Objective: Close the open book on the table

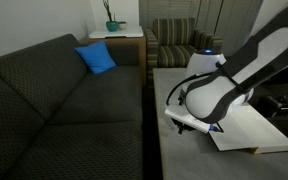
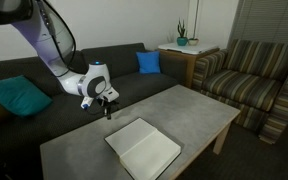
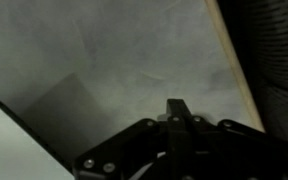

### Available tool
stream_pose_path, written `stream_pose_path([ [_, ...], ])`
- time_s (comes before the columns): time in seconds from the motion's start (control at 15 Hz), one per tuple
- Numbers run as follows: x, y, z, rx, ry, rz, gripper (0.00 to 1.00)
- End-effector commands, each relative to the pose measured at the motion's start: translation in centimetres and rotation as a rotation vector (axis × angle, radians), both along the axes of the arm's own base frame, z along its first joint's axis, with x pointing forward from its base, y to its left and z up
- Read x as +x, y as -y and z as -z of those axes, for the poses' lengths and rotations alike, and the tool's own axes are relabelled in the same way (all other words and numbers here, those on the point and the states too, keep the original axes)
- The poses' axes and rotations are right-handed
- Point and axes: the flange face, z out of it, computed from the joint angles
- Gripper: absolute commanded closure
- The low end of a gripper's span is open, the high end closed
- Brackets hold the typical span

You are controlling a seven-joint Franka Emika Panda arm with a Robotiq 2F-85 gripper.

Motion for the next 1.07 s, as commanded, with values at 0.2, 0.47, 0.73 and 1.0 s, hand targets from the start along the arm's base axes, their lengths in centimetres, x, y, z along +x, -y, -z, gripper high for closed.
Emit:
stream_pose_path([
  [0.2,-1.8,-0.1,1.1,0.152,-0.119,-0.115,1.0],
  [0.47,-2.6,1.9,2.5,0.097,-0.199,-0.054,1.0],
  [0.73,-3.3,3.9,3.6,0.033,-0.247,0.012,1.0],
  [1.0,-3.9,5.1,4.3,-0.05,-0.275,0.082,1.0],
])
